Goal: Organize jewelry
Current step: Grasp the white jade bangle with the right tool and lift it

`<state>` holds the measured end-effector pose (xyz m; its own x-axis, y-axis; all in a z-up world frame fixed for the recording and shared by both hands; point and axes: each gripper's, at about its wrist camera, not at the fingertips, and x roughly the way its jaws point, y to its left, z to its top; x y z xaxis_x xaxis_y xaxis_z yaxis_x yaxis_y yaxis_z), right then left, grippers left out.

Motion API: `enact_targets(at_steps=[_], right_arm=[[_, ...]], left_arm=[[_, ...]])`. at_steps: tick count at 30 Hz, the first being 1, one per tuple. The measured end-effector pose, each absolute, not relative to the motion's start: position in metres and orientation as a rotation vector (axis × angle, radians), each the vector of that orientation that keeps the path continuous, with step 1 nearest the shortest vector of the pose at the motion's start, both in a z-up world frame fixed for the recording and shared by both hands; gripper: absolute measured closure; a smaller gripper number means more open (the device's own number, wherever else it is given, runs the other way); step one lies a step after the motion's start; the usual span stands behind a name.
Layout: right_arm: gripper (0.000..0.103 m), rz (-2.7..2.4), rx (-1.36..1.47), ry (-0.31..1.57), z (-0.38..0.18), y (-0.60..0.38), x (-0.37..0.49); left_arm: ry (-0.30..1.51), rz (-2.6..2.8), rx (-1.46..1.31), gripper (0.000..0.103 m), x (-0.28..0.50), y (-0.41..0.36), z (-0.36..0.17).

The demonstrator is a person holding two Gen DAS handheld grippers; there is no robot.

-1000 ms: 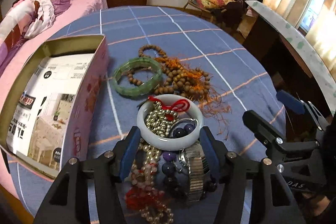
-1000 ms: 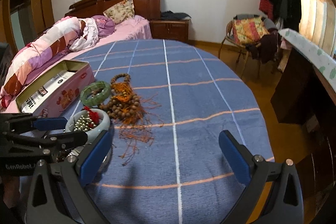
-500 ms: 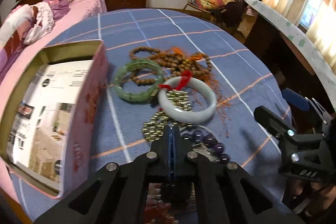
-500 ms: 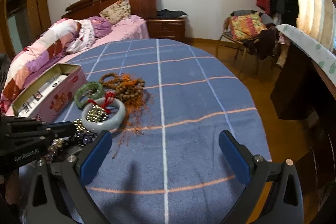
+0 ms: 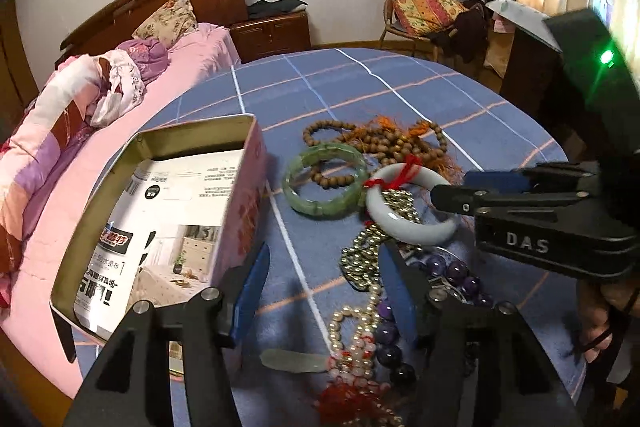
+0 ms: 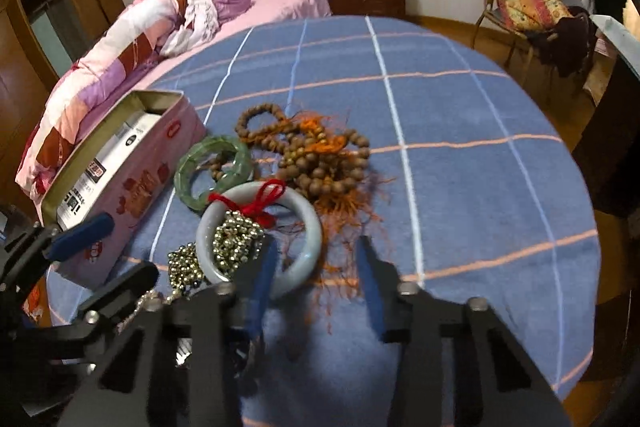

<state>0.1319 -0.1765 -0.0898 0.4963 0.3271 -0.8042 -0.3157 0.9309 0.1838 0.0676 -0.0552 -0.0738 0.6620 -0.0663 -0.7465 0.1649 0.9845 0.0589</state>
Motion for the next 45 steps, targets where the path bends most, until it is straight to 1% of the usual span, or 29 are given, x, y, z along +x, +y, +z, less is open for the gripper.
enact_targets(at_steps=[1, 2, 7, 8, 13, 15, 16, 17, 18, 19, 20, 22, 23, 24, 29, 31, 33, 37, 45], right_arm=[[0.073, 0.393, -0.001, 0.989, -0.092, -0.175, 0.133], [0.080, 0.394, -0.012, 0.989, -0.092, -0.175, 0.134], [0.096, 0.434, 0.062, 0.948, -0.083, -0.192, 0.132], [0.098, 0.433, 0.072, 0.926, -0.078, -0.195, 0.129], [0.099, 0.438, 0.047, 0.876, -0.062, -0.200, 0.119], [0.092, 0.444, 0.026, 0.884, -0.063, -0.197, 0.123], [0.090, 0.452, 0.048, 0.897, -0.065, -0.197, 0.126], [0.073, 0.445, 0.067, 0.912, -0.068, -0.198, 0.128], [0.050, 0.430, 0.070, 0.927, -0.071, -0.198, 0.130], [0.047, 0.421, 0.069, 0.933, -0.072, -0.197, 0.131], [0.049, 0.422, 0.064, 0.943, -0.074, -0.194, 0.130], [0.070, 0.428, 0.033, 0.981, -0.079, -0.188, 0.130], [0.082, 0.424, 0.013, 0.995, -0.081, -0.184, 0.129], [0.084, 0.410, -0.010, 1.012, -0.085, -0.181, 0.130], [0.084, 0.386, -0.049, 1.028, -0.091, -0.174, 0.139], [0.088, 0.379, -0.081, 1.022, -0.090, -0.171, 0.141], [0.090, 0.392, -0.061, 1.015, -0.089, -0.175, 0.139], [0.090, 0.403, -0.004, 0.932, -0.075, -0.192, 0.125], [0.090, 0.394, 0.092, 0.861, -0.055, -0.220, 0.127]], left_arm=[[0.841, -0.126, 0.111, 0.046, 0.069, -0.052, -0.074], [0.845, -0.119, 0.095, 0.046, 0.070, -0.048, -0.073], [0.842, -0.130, 0.062, 0.046, 0.072, -0.045, -0.069], [0.839, -0.132, 0.068, 0.046, 0.072, -0.047, -0.069], [0.851, -0.146, 0.094, 0.046, 0.077, -0.057, -0.071], [0.848, -0.142, 0.105, 0.046, 0.078, -0.059, -0.071], [0.846, -0.138, 0.110, 0.046, 0.078, -0.060, -0.070], [0.843, -0.135, 0.117, 0.046, 0.078, -0.061, -0.070], [0.840, -0.135, 0.124, 0.046, 0.078, -0.062, -0.069], [0.836, -0.132, 0.130, 0.045, 0.078, -0.062, -0.069], [0.833, -0.129, 0.138, 0.045, 0.079, -0.063, -0.069], [0.833, -0.124, 0.139, 0.044, 0.081, -0.061, -0.068], [0.833, -0.120, 0.132, 0.044, 0.082, -0.059, -0.068], [0.833, -0.117, 0.123, 0.044, 0.082, -0.057, -0.068], [0.816, -0.118, 0.087, 0.041, 0.080, -0.046, -0.064], [0.816, -0.120, 0.083, 0.041, 0.080, -0.045, -0.064], [0.817, -0.129, 0.070, 0.041, 0.081, -0.042, -0.063], [0.813, -0.140, 0.068, 0.041, 0.080, -0.042, -0.063], [0.812, -0.173, 0.126, 0.041, 0.091, -0.063, -0.065]])
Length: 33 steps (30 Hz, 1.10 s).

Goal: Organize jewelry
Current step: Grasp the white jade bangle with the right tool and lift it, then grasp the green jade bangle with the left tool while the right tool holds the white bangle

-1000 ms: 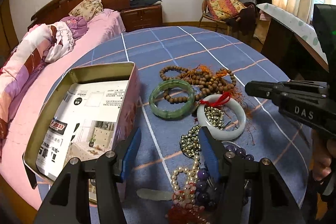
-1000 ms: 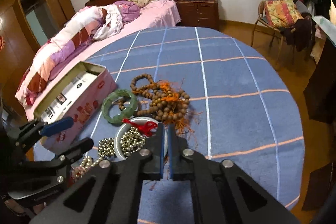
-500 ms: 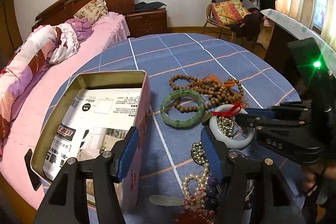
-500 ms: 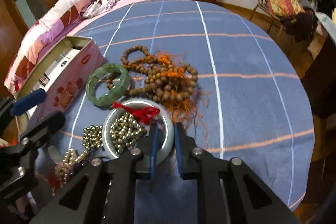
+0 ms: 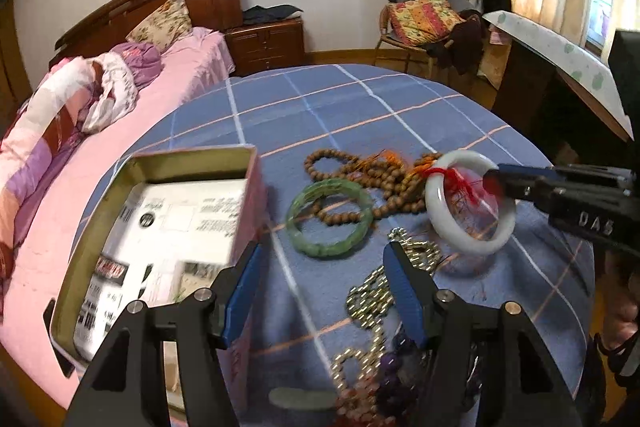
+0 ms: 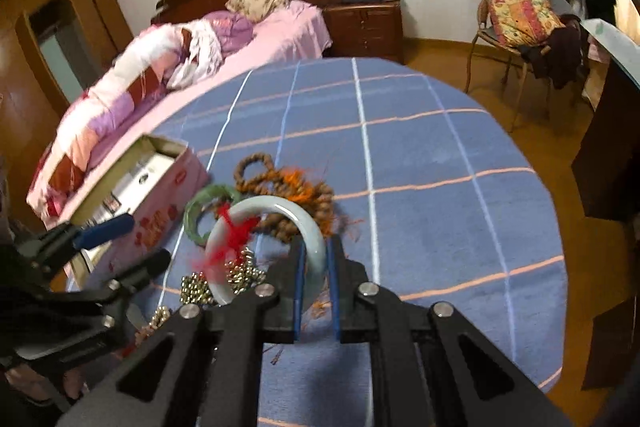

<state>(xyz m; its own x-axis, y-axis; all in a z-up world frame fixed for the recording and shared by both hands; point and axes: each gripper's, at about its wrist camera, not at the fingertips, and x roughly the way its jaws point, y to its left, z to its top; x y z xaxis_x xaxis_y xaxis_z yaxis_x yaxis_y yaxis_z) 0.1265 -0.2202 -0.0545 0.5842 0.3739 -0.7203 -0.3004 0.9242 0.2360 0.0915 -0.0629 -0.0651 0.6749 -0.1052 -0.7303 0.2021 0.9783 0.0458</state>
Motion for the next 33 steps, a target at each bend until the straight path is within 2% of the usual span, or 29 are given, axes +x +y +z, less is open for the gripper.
enact_targets(at_steps=[6, 8, 12, 13, 14, 25, 33], right_arm=[[0.090, 0.387, 0.150, 0.850, -0.057, -0.231, 0.130], [0.090, 0.393, 0.159, 0.851, -0.058, -0.231, 0.130], [0.090, 0.401, 0.173, 0.842, -0.056, -0.231, 0.129], [0.090, 0.401, 0.175, 0.836, -0.053, -0.231, 0.129], [0.090, 0.402, 0.176, 0.830, -0.052, -0.234, 0.127], [0.090, 0.409, 0.181, 0.781, -0.030, -0.236, 0.124], [0.089, 0.420, 0.093, 0.911, -0.071, -0.229, 0.123]], left_arm=[[0.833, -0.203, 0.198, 0.043, 0.113, -0.082, -0.074], [0.859, -0.218, 0.211, 0.058, 0.121, -0.086, -0.080], [0.919, -0.230, 0.201, 0.076, 0.130, -0.085, -0.091], [0.925, -0.235, 0.200, 0.090, 0.131, -0.083, -0.092], [0.927, -0.241, 0.191, 0.096, 0.130, -0.082, -0.091], [0.796, -0.273, 0.134, 0.098, 0.105, -0.068, -0.040], [0.762, -0.289, 0.109, 0.098, 0.094, -0.060, -0.028]])
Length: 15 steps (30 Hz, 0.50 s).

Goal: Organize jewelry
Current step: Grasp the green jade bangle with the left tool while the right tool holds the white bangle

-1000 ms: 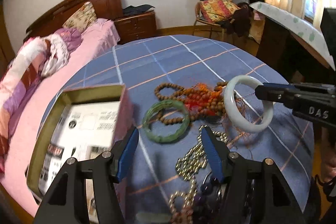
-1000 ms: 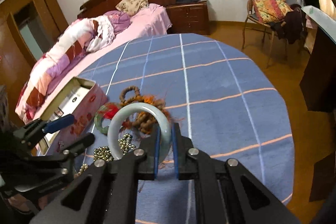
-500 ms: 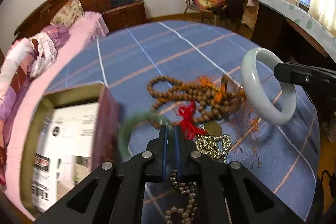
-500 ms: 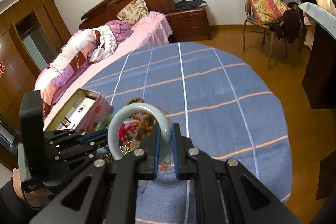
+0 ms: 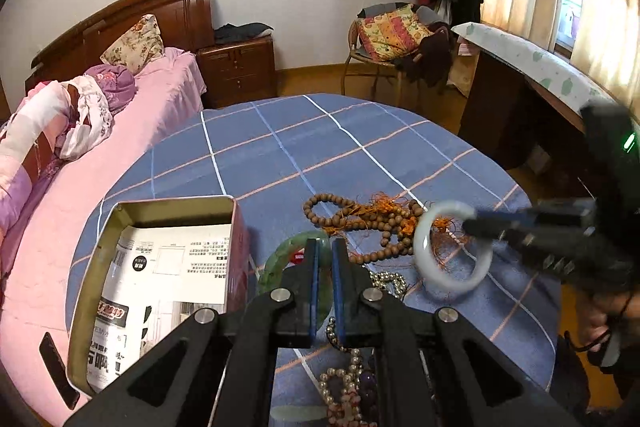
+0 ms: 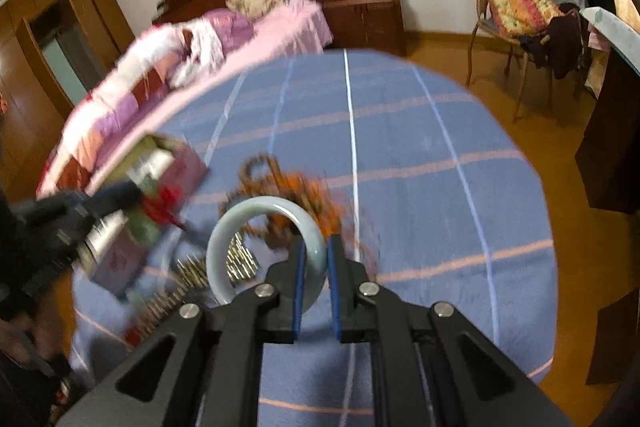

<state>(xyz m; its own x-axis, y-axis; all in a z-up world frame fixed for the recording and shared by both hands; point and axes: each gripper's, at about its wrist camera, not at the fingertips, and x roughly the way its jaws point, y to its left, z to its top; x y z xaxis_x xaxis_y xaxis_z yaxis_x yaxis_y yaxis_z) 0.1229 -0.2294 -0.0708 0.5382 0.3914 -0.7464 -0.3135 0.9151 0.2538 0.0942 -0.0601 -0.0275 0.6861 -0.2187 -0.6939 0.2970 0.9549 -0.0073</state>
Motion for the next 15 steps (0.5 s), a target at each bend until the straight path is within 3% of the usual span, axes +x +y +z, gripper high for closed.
enact_targets(at_steps=[13, 15], right_arm=[[0.088, 0.423, 0.001, 0.967, -0.085, -0.219, 0.112], [0.084, 0.404, -0.003, 0.956, -0.082, -0.219, 0.109]], left_arm=[[0.730, -0.295, 0.082, 0.098, 0.084, -0.049, -0.015], [0.727, -0.295, 0.079, 0.098, 0.082, -0.046, -0.015]])
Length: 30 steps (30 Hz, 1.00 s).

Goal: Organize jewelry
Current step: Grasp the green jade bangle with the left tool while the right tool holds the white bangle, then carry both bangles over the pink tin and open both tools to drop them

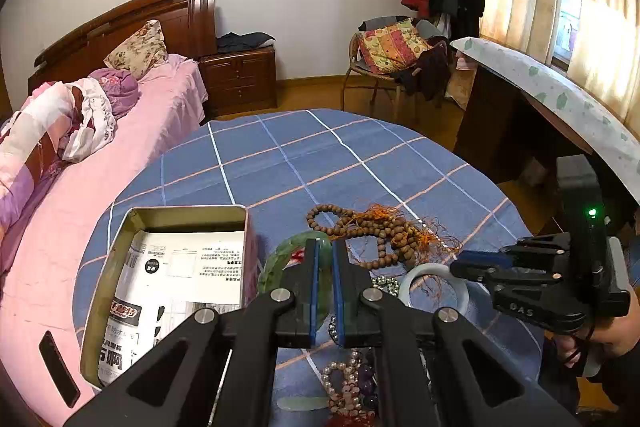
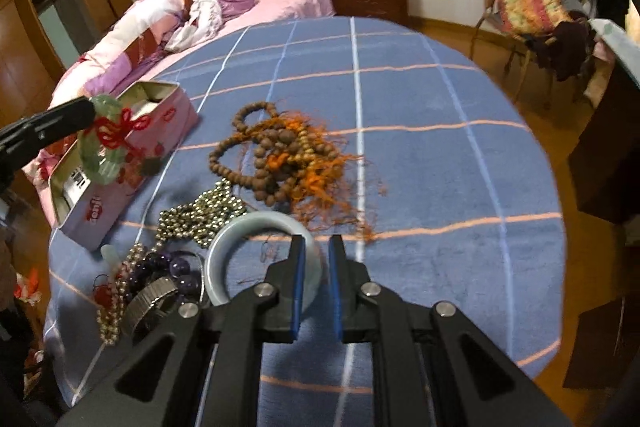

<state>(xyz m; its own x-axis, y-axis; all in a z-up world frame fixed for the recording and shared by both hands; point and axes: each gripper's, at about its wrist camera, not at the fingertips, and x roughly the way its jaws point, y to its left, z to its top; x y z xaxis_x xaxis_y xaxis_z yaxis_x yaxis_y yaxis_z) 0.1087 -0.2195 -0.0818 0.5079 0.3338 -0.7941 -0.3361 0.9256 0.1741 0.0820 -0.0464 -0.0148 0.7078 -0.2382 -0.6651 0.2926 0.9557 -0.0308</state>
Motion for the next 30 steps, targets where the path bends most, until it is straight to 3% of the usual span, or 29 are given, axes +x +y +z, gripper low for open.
enact_targets(at_steps=[5, 10, 14, 30], right_arm=[[0.084, 0.391, 0.007, 1.000, -0.084, -0.217, 0.096], [0.076, 0.357, -0.017, 1.011, -0.091, -0.208, 0.093], [0.090, 0.353, -0.024, 1.008, -0.090, -0.210, 0.096], [0.090, 0.398, -0.093, 0.844, -0.027, -0.189, 0.090]], left_arm=[[0.720, -0.296, 0.074, 0.098, 0.080, -0.044, -0.013], [0.719, -0.301, 0.071, 0.098, 0.078, -0.043, -0.014], [0.709, -0.299, 0.059, 0.098, 0.076, -0.040, -0.011], [0.613, -0.248, 0.006, 0.098, 0.068, 0.007, 0.024]])
